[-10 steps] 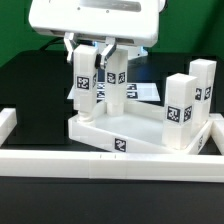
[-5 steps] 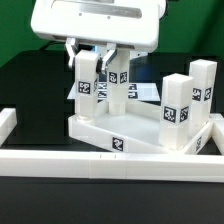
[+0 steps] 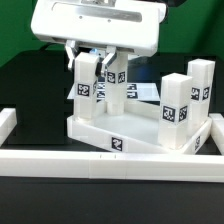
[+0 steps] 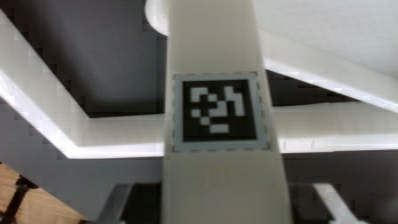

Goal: Assemble desk

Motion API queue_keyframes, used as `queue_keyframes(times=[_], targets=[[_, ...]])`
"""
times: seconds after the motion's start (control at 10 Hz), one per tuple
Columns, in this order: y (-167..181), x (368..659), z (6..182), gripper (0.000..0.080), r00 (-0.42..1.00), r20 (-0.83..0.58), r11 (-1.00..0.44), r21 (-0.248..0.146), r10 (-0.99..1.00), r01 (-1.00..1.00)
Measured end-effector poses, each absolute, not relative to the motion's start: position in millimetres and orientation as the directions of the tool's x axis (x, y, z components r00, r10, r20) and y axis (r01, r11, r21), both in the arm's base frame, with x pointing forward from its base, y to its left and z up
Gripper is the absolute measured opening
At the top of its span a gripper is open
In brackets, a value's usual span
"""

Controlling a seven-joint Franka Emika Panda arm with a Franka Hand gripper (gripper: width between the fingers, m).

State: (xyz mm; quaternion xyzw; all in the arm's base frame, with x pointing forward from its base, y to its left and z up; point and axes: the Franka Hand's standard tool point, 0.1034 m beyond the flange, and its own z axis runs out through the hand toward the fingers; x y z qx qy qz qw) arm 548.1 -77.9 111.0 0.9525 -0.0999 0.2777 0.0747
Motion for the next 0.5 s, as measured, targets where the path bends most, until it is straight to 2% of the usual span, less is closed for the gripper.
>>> queue_keyframes(times=[0.1, 0.2, 0.3, 0.5], targets=[[-77.1, 546.6, 108.5, 0.0299, 0.832, 0.534, -0.969, 0.085, -0.151, -0.23], [-77.1, 546.6, 108.5, 0.0502, 0.832, 0.534, -0.969, 0.085, -0.151, -0.23], [-77.2, 546.6, 108.4, 0.0613, 0.832, 0.533, -0.969, 0.085, -0.151, -0.23], [-77.4, 546.5, 110.2, 0.0641, 0.835, 0.528, -0.97, 0.081, -0.153, -0.229]])
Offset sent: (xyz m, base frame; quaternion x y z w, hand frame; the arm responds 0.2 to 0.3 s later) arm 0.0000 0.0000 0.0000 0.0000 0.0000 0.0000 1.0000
